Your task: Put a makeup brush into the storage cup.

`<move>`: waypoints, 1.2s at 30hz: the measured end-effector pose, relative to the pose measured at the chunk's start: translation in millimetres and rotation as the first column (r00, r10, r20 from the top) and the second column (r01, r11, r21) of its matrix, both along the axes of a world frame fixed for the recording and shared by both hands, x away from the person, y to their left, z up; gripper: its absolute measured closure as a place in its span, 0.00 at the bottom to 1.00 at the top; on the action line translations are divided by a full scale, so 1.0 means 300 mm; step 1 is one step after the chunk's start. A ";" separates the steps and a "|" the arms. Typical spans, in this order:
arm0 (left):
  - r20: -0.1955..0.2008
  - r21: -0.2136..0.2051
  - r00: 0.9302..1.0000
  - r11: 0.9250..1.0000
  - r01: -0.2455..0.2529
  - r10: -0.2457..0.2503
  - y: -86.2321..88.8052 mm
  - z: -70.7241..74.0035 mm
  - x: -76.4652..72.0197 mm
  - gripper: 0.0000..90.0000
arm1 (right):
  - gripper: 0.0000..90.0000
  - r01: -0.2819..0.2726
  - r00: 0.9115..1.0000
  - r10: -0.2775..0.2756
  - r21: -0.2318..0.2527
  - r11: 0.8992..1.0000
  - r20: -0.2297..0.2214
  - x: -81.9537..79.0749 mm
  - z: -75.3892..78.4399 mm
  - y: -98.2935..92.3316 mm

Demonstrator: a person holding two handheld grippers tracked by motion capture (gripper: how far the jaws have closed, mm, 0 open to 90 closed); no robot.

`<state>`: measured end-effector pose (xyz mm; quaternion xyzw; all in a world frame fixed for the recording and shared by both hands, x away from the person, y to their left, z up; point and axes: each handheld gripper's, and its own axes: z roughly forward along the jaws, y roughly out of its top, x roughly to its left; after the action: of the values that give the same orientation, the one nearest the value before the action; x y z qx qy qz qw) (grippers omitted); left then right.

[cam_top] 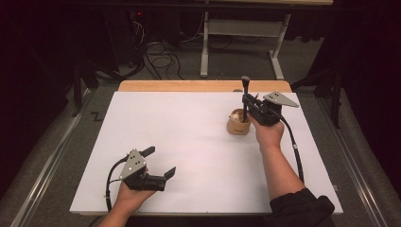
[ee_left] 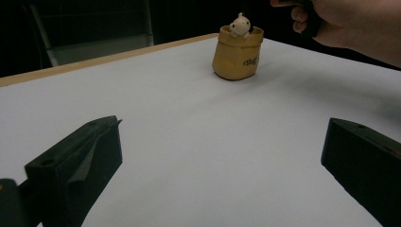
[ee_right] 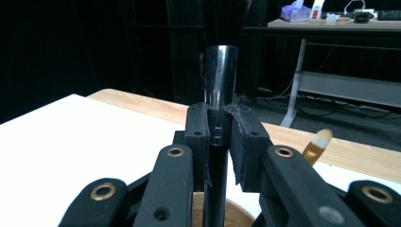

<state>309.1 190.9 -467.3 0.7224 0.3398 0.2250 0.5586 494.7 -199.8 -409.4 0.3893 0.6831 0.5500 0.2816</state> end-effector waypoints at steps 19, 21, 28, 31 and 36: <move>-0.002 -0.001 1.000 1.000 0.000 0.000 0.000 -0.002 0.001 0.00 | 0.88 0.016 1.000 -0.016 -0.009 1.000 -0.014 -0.014 -0.077 -0.010; -0.002 0.001 1.000 1.000 0.001 0.000 -0.001 -0.002 0.000 0.00 | 0.88 0.015 1.000 -0.015 -0.004 1.000 -0.018 -0.015 -0.083 -0.012; -0.001 0.002 1.000 1.000 -0.002 0.002 0.000 -0.002 0.001 0.00 | 0.88 0.017 1.000 -0.017 0.000 1.000 -0.021 -0.018 -0.097 -0.015; -0.001 0.003 1.000 1.000 -0.002 0.002 -0.001 -0.002 0.001 0.00 | 0.88 0.020 1.000 -0.020 -0.004 1.000 -0.023 -0.020 -0.102 -0.016; -0.003 0.003 1.000 1.000 -0.001 0.001 -0.001 -0.002 0.001 0.00 | 0.69 0.011 1.000 -0.010 0.017 1.000 -0.028 -0.023 -0.099 -0.024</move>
<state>309.4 190.6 -467.8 0.7235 0.3406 0.2247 0.5568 487.7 -207.1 -439.0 0.4030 0.6801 0.5489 0.2715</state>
